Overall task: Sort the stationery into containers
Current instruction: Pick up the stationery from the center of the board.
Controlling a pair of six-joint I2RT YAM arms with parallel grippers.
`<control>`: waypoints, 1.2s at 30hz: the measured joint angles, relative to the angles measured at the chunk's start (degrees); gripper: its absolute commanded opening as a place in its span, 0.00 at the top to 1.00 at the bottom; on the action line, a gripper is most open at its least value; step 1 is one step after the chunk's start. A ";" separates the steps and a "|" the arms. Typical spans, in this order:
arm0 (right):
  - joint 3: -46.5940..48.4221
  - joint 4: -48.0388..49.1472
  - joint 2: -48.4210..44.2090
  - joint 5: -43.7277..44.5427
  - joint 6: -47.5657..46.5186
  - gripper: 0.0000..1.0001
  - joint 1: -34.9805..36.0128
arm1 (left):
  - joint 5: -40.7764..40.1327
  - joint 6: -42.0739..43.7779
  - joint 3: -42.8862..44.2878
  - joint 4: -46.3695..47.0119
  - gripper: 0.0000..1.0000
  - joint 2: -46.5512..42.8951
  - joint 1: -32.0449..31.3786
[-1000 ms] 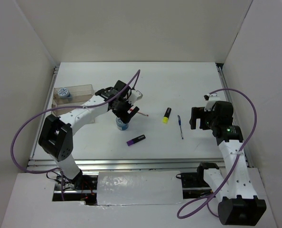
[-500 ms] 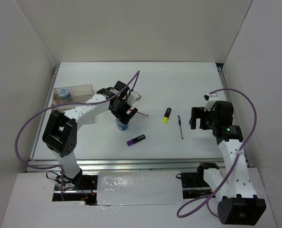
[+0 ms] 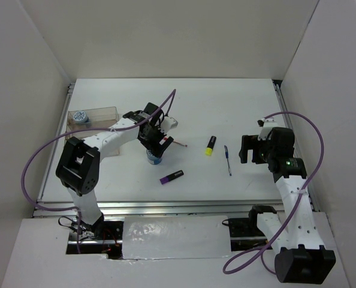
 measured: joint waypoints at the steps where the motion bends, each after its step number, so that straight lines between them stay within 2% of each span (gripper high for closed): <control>1: 0.00 0.00 0.04 0.00 0.00 0.00 -0.07 | 0.17 0.02 0.00 0.02 0.09 0.07 0.00; 7: 0.00 0.00 0.31 -0.02 0.00 0.00 -0.11 | 0.85 0.04 -0.20 0.26 0.16 0.13 0.00; 17: 0.00 0.00 0.83 0.00 -0.02 0.00 -0.11 | 0.92 0.09 -1.27 0.87 0.20 0.17 0.00; 20: 0.00 0.00 0.94 -0.02 -0.02 0.00 -0.13 | 0.90 0.13 -1.53 1.22 0.27 0.17 0.00; 23: 0.00 0.00 0.94 -0.02 -0.02 0.00 -0.22 | 0.90 0.15 -1.53 1.31 0.40 0.15 0.02; 28: 0.00 0.00 0.94 -0.02 -0.02 0.00 -0.22 | 1.86 0.07 -1.42 1.09 0.50 0.07 0.96; 33: 0.00 0.00 0.96 -0.15 -0.02 0.00 -0.22 | 4.68 0.00 2.75 -4.33 0.53 0.04 6.19; 36: 0.00 0.02 0.98 -0.20 -0.02 0.00 -0.22 | 5.55 0.31 10.32 -8.24 0.53 0.02 12.26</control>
